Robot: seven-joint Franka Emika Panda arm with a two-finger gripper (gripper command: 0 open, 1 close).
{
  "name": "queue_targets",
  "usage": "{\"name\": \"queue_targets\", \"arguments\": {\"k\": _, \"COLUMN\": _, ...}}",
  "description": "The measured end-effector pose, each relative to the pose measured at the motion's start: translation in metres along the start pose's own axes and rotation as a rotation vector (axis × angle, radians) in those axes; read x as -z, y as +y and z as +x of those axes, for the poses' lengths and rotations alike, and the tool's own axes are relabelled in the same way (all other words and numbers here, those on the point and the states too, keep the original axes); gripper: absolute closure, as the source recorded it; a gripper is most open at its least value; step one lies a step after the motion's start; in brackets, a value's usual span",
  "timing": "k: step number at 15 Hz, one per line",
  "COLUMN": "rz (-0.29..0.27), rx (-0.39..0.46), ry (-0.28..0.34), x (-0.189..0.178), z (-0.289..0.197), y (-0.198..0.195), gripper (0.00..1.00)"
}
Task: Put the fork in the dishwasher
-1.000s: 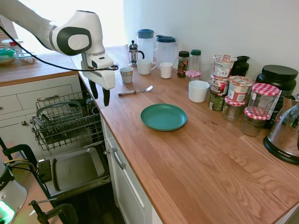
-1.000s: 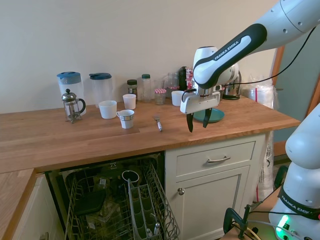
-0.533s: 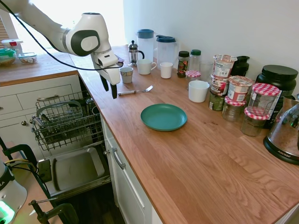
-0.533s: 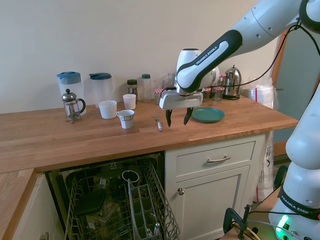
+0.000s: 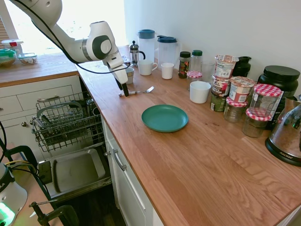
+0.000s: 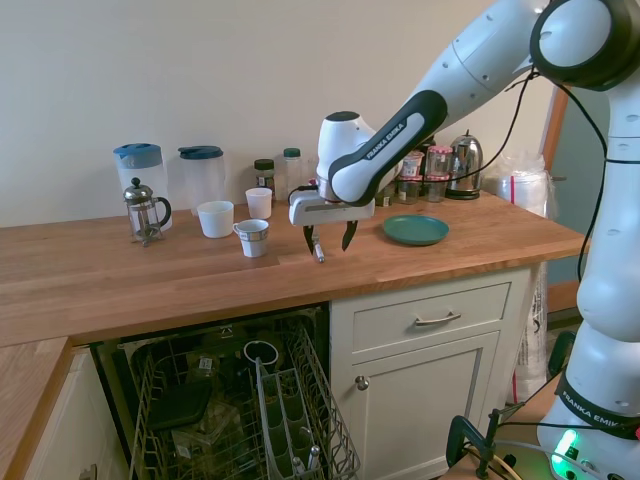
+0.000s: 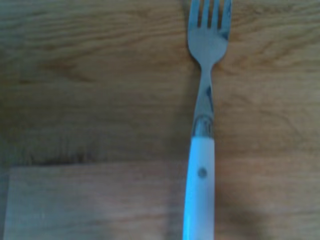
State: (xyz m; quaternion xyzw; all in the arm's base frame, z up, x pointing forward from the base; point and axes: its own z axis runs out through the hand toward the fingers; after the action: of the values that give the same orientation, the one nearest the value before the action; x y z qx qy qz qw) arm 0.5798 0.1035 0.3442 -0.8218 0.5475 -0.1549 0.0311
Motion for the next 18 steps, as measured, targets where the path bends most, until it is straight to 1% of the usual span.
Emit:
{"name": "queue_targets", "arguments": {"k": 2, "rz": -0.004, "rx": -0.017, "ry": 0.022, "x": -0.01, "z": -0.003, "y": -0.011, "gripper": 0.0}}
{"name": "queue_targets", "arguments": {"k": 4, "rz": -0.017, "rx": -0.021, "ry": 0.026, "x": -0.017, "z": -0.006, "y": -0.015, "gripper": 0.0}}
{"name": "queue_targets", "arguments": {"k": 6, "rz": -0.022, "rx": -0.021, "ry": 0.029, "x": -0.017, "z": -0.006, "y": -0.018, "gripper": 0.0}}
{"name": "queue_targets", "arguments": {"k": 7, "rz": -0.024, "rx": -0.021, "ry": 0.03, "x": -0.017, "z": -0.007, "y": -0.018, "gripper": 1.0}}
{"name": "queue_targets", "arguments": {"k": 11, "rz": -0.026, "rx": -0.031, "ry": 0.025, "x": -0.018, "z": -0.006, "y": -0.018, "gripper": 1.0}}
{"name": "queue_targets", "arguments": {"k": 18, "rz": -0.03, "rx": -0.06, "ry": -0.018, "x": -0.019, "z": -0.003, "y": -0.017, "gripper": 1.0}}
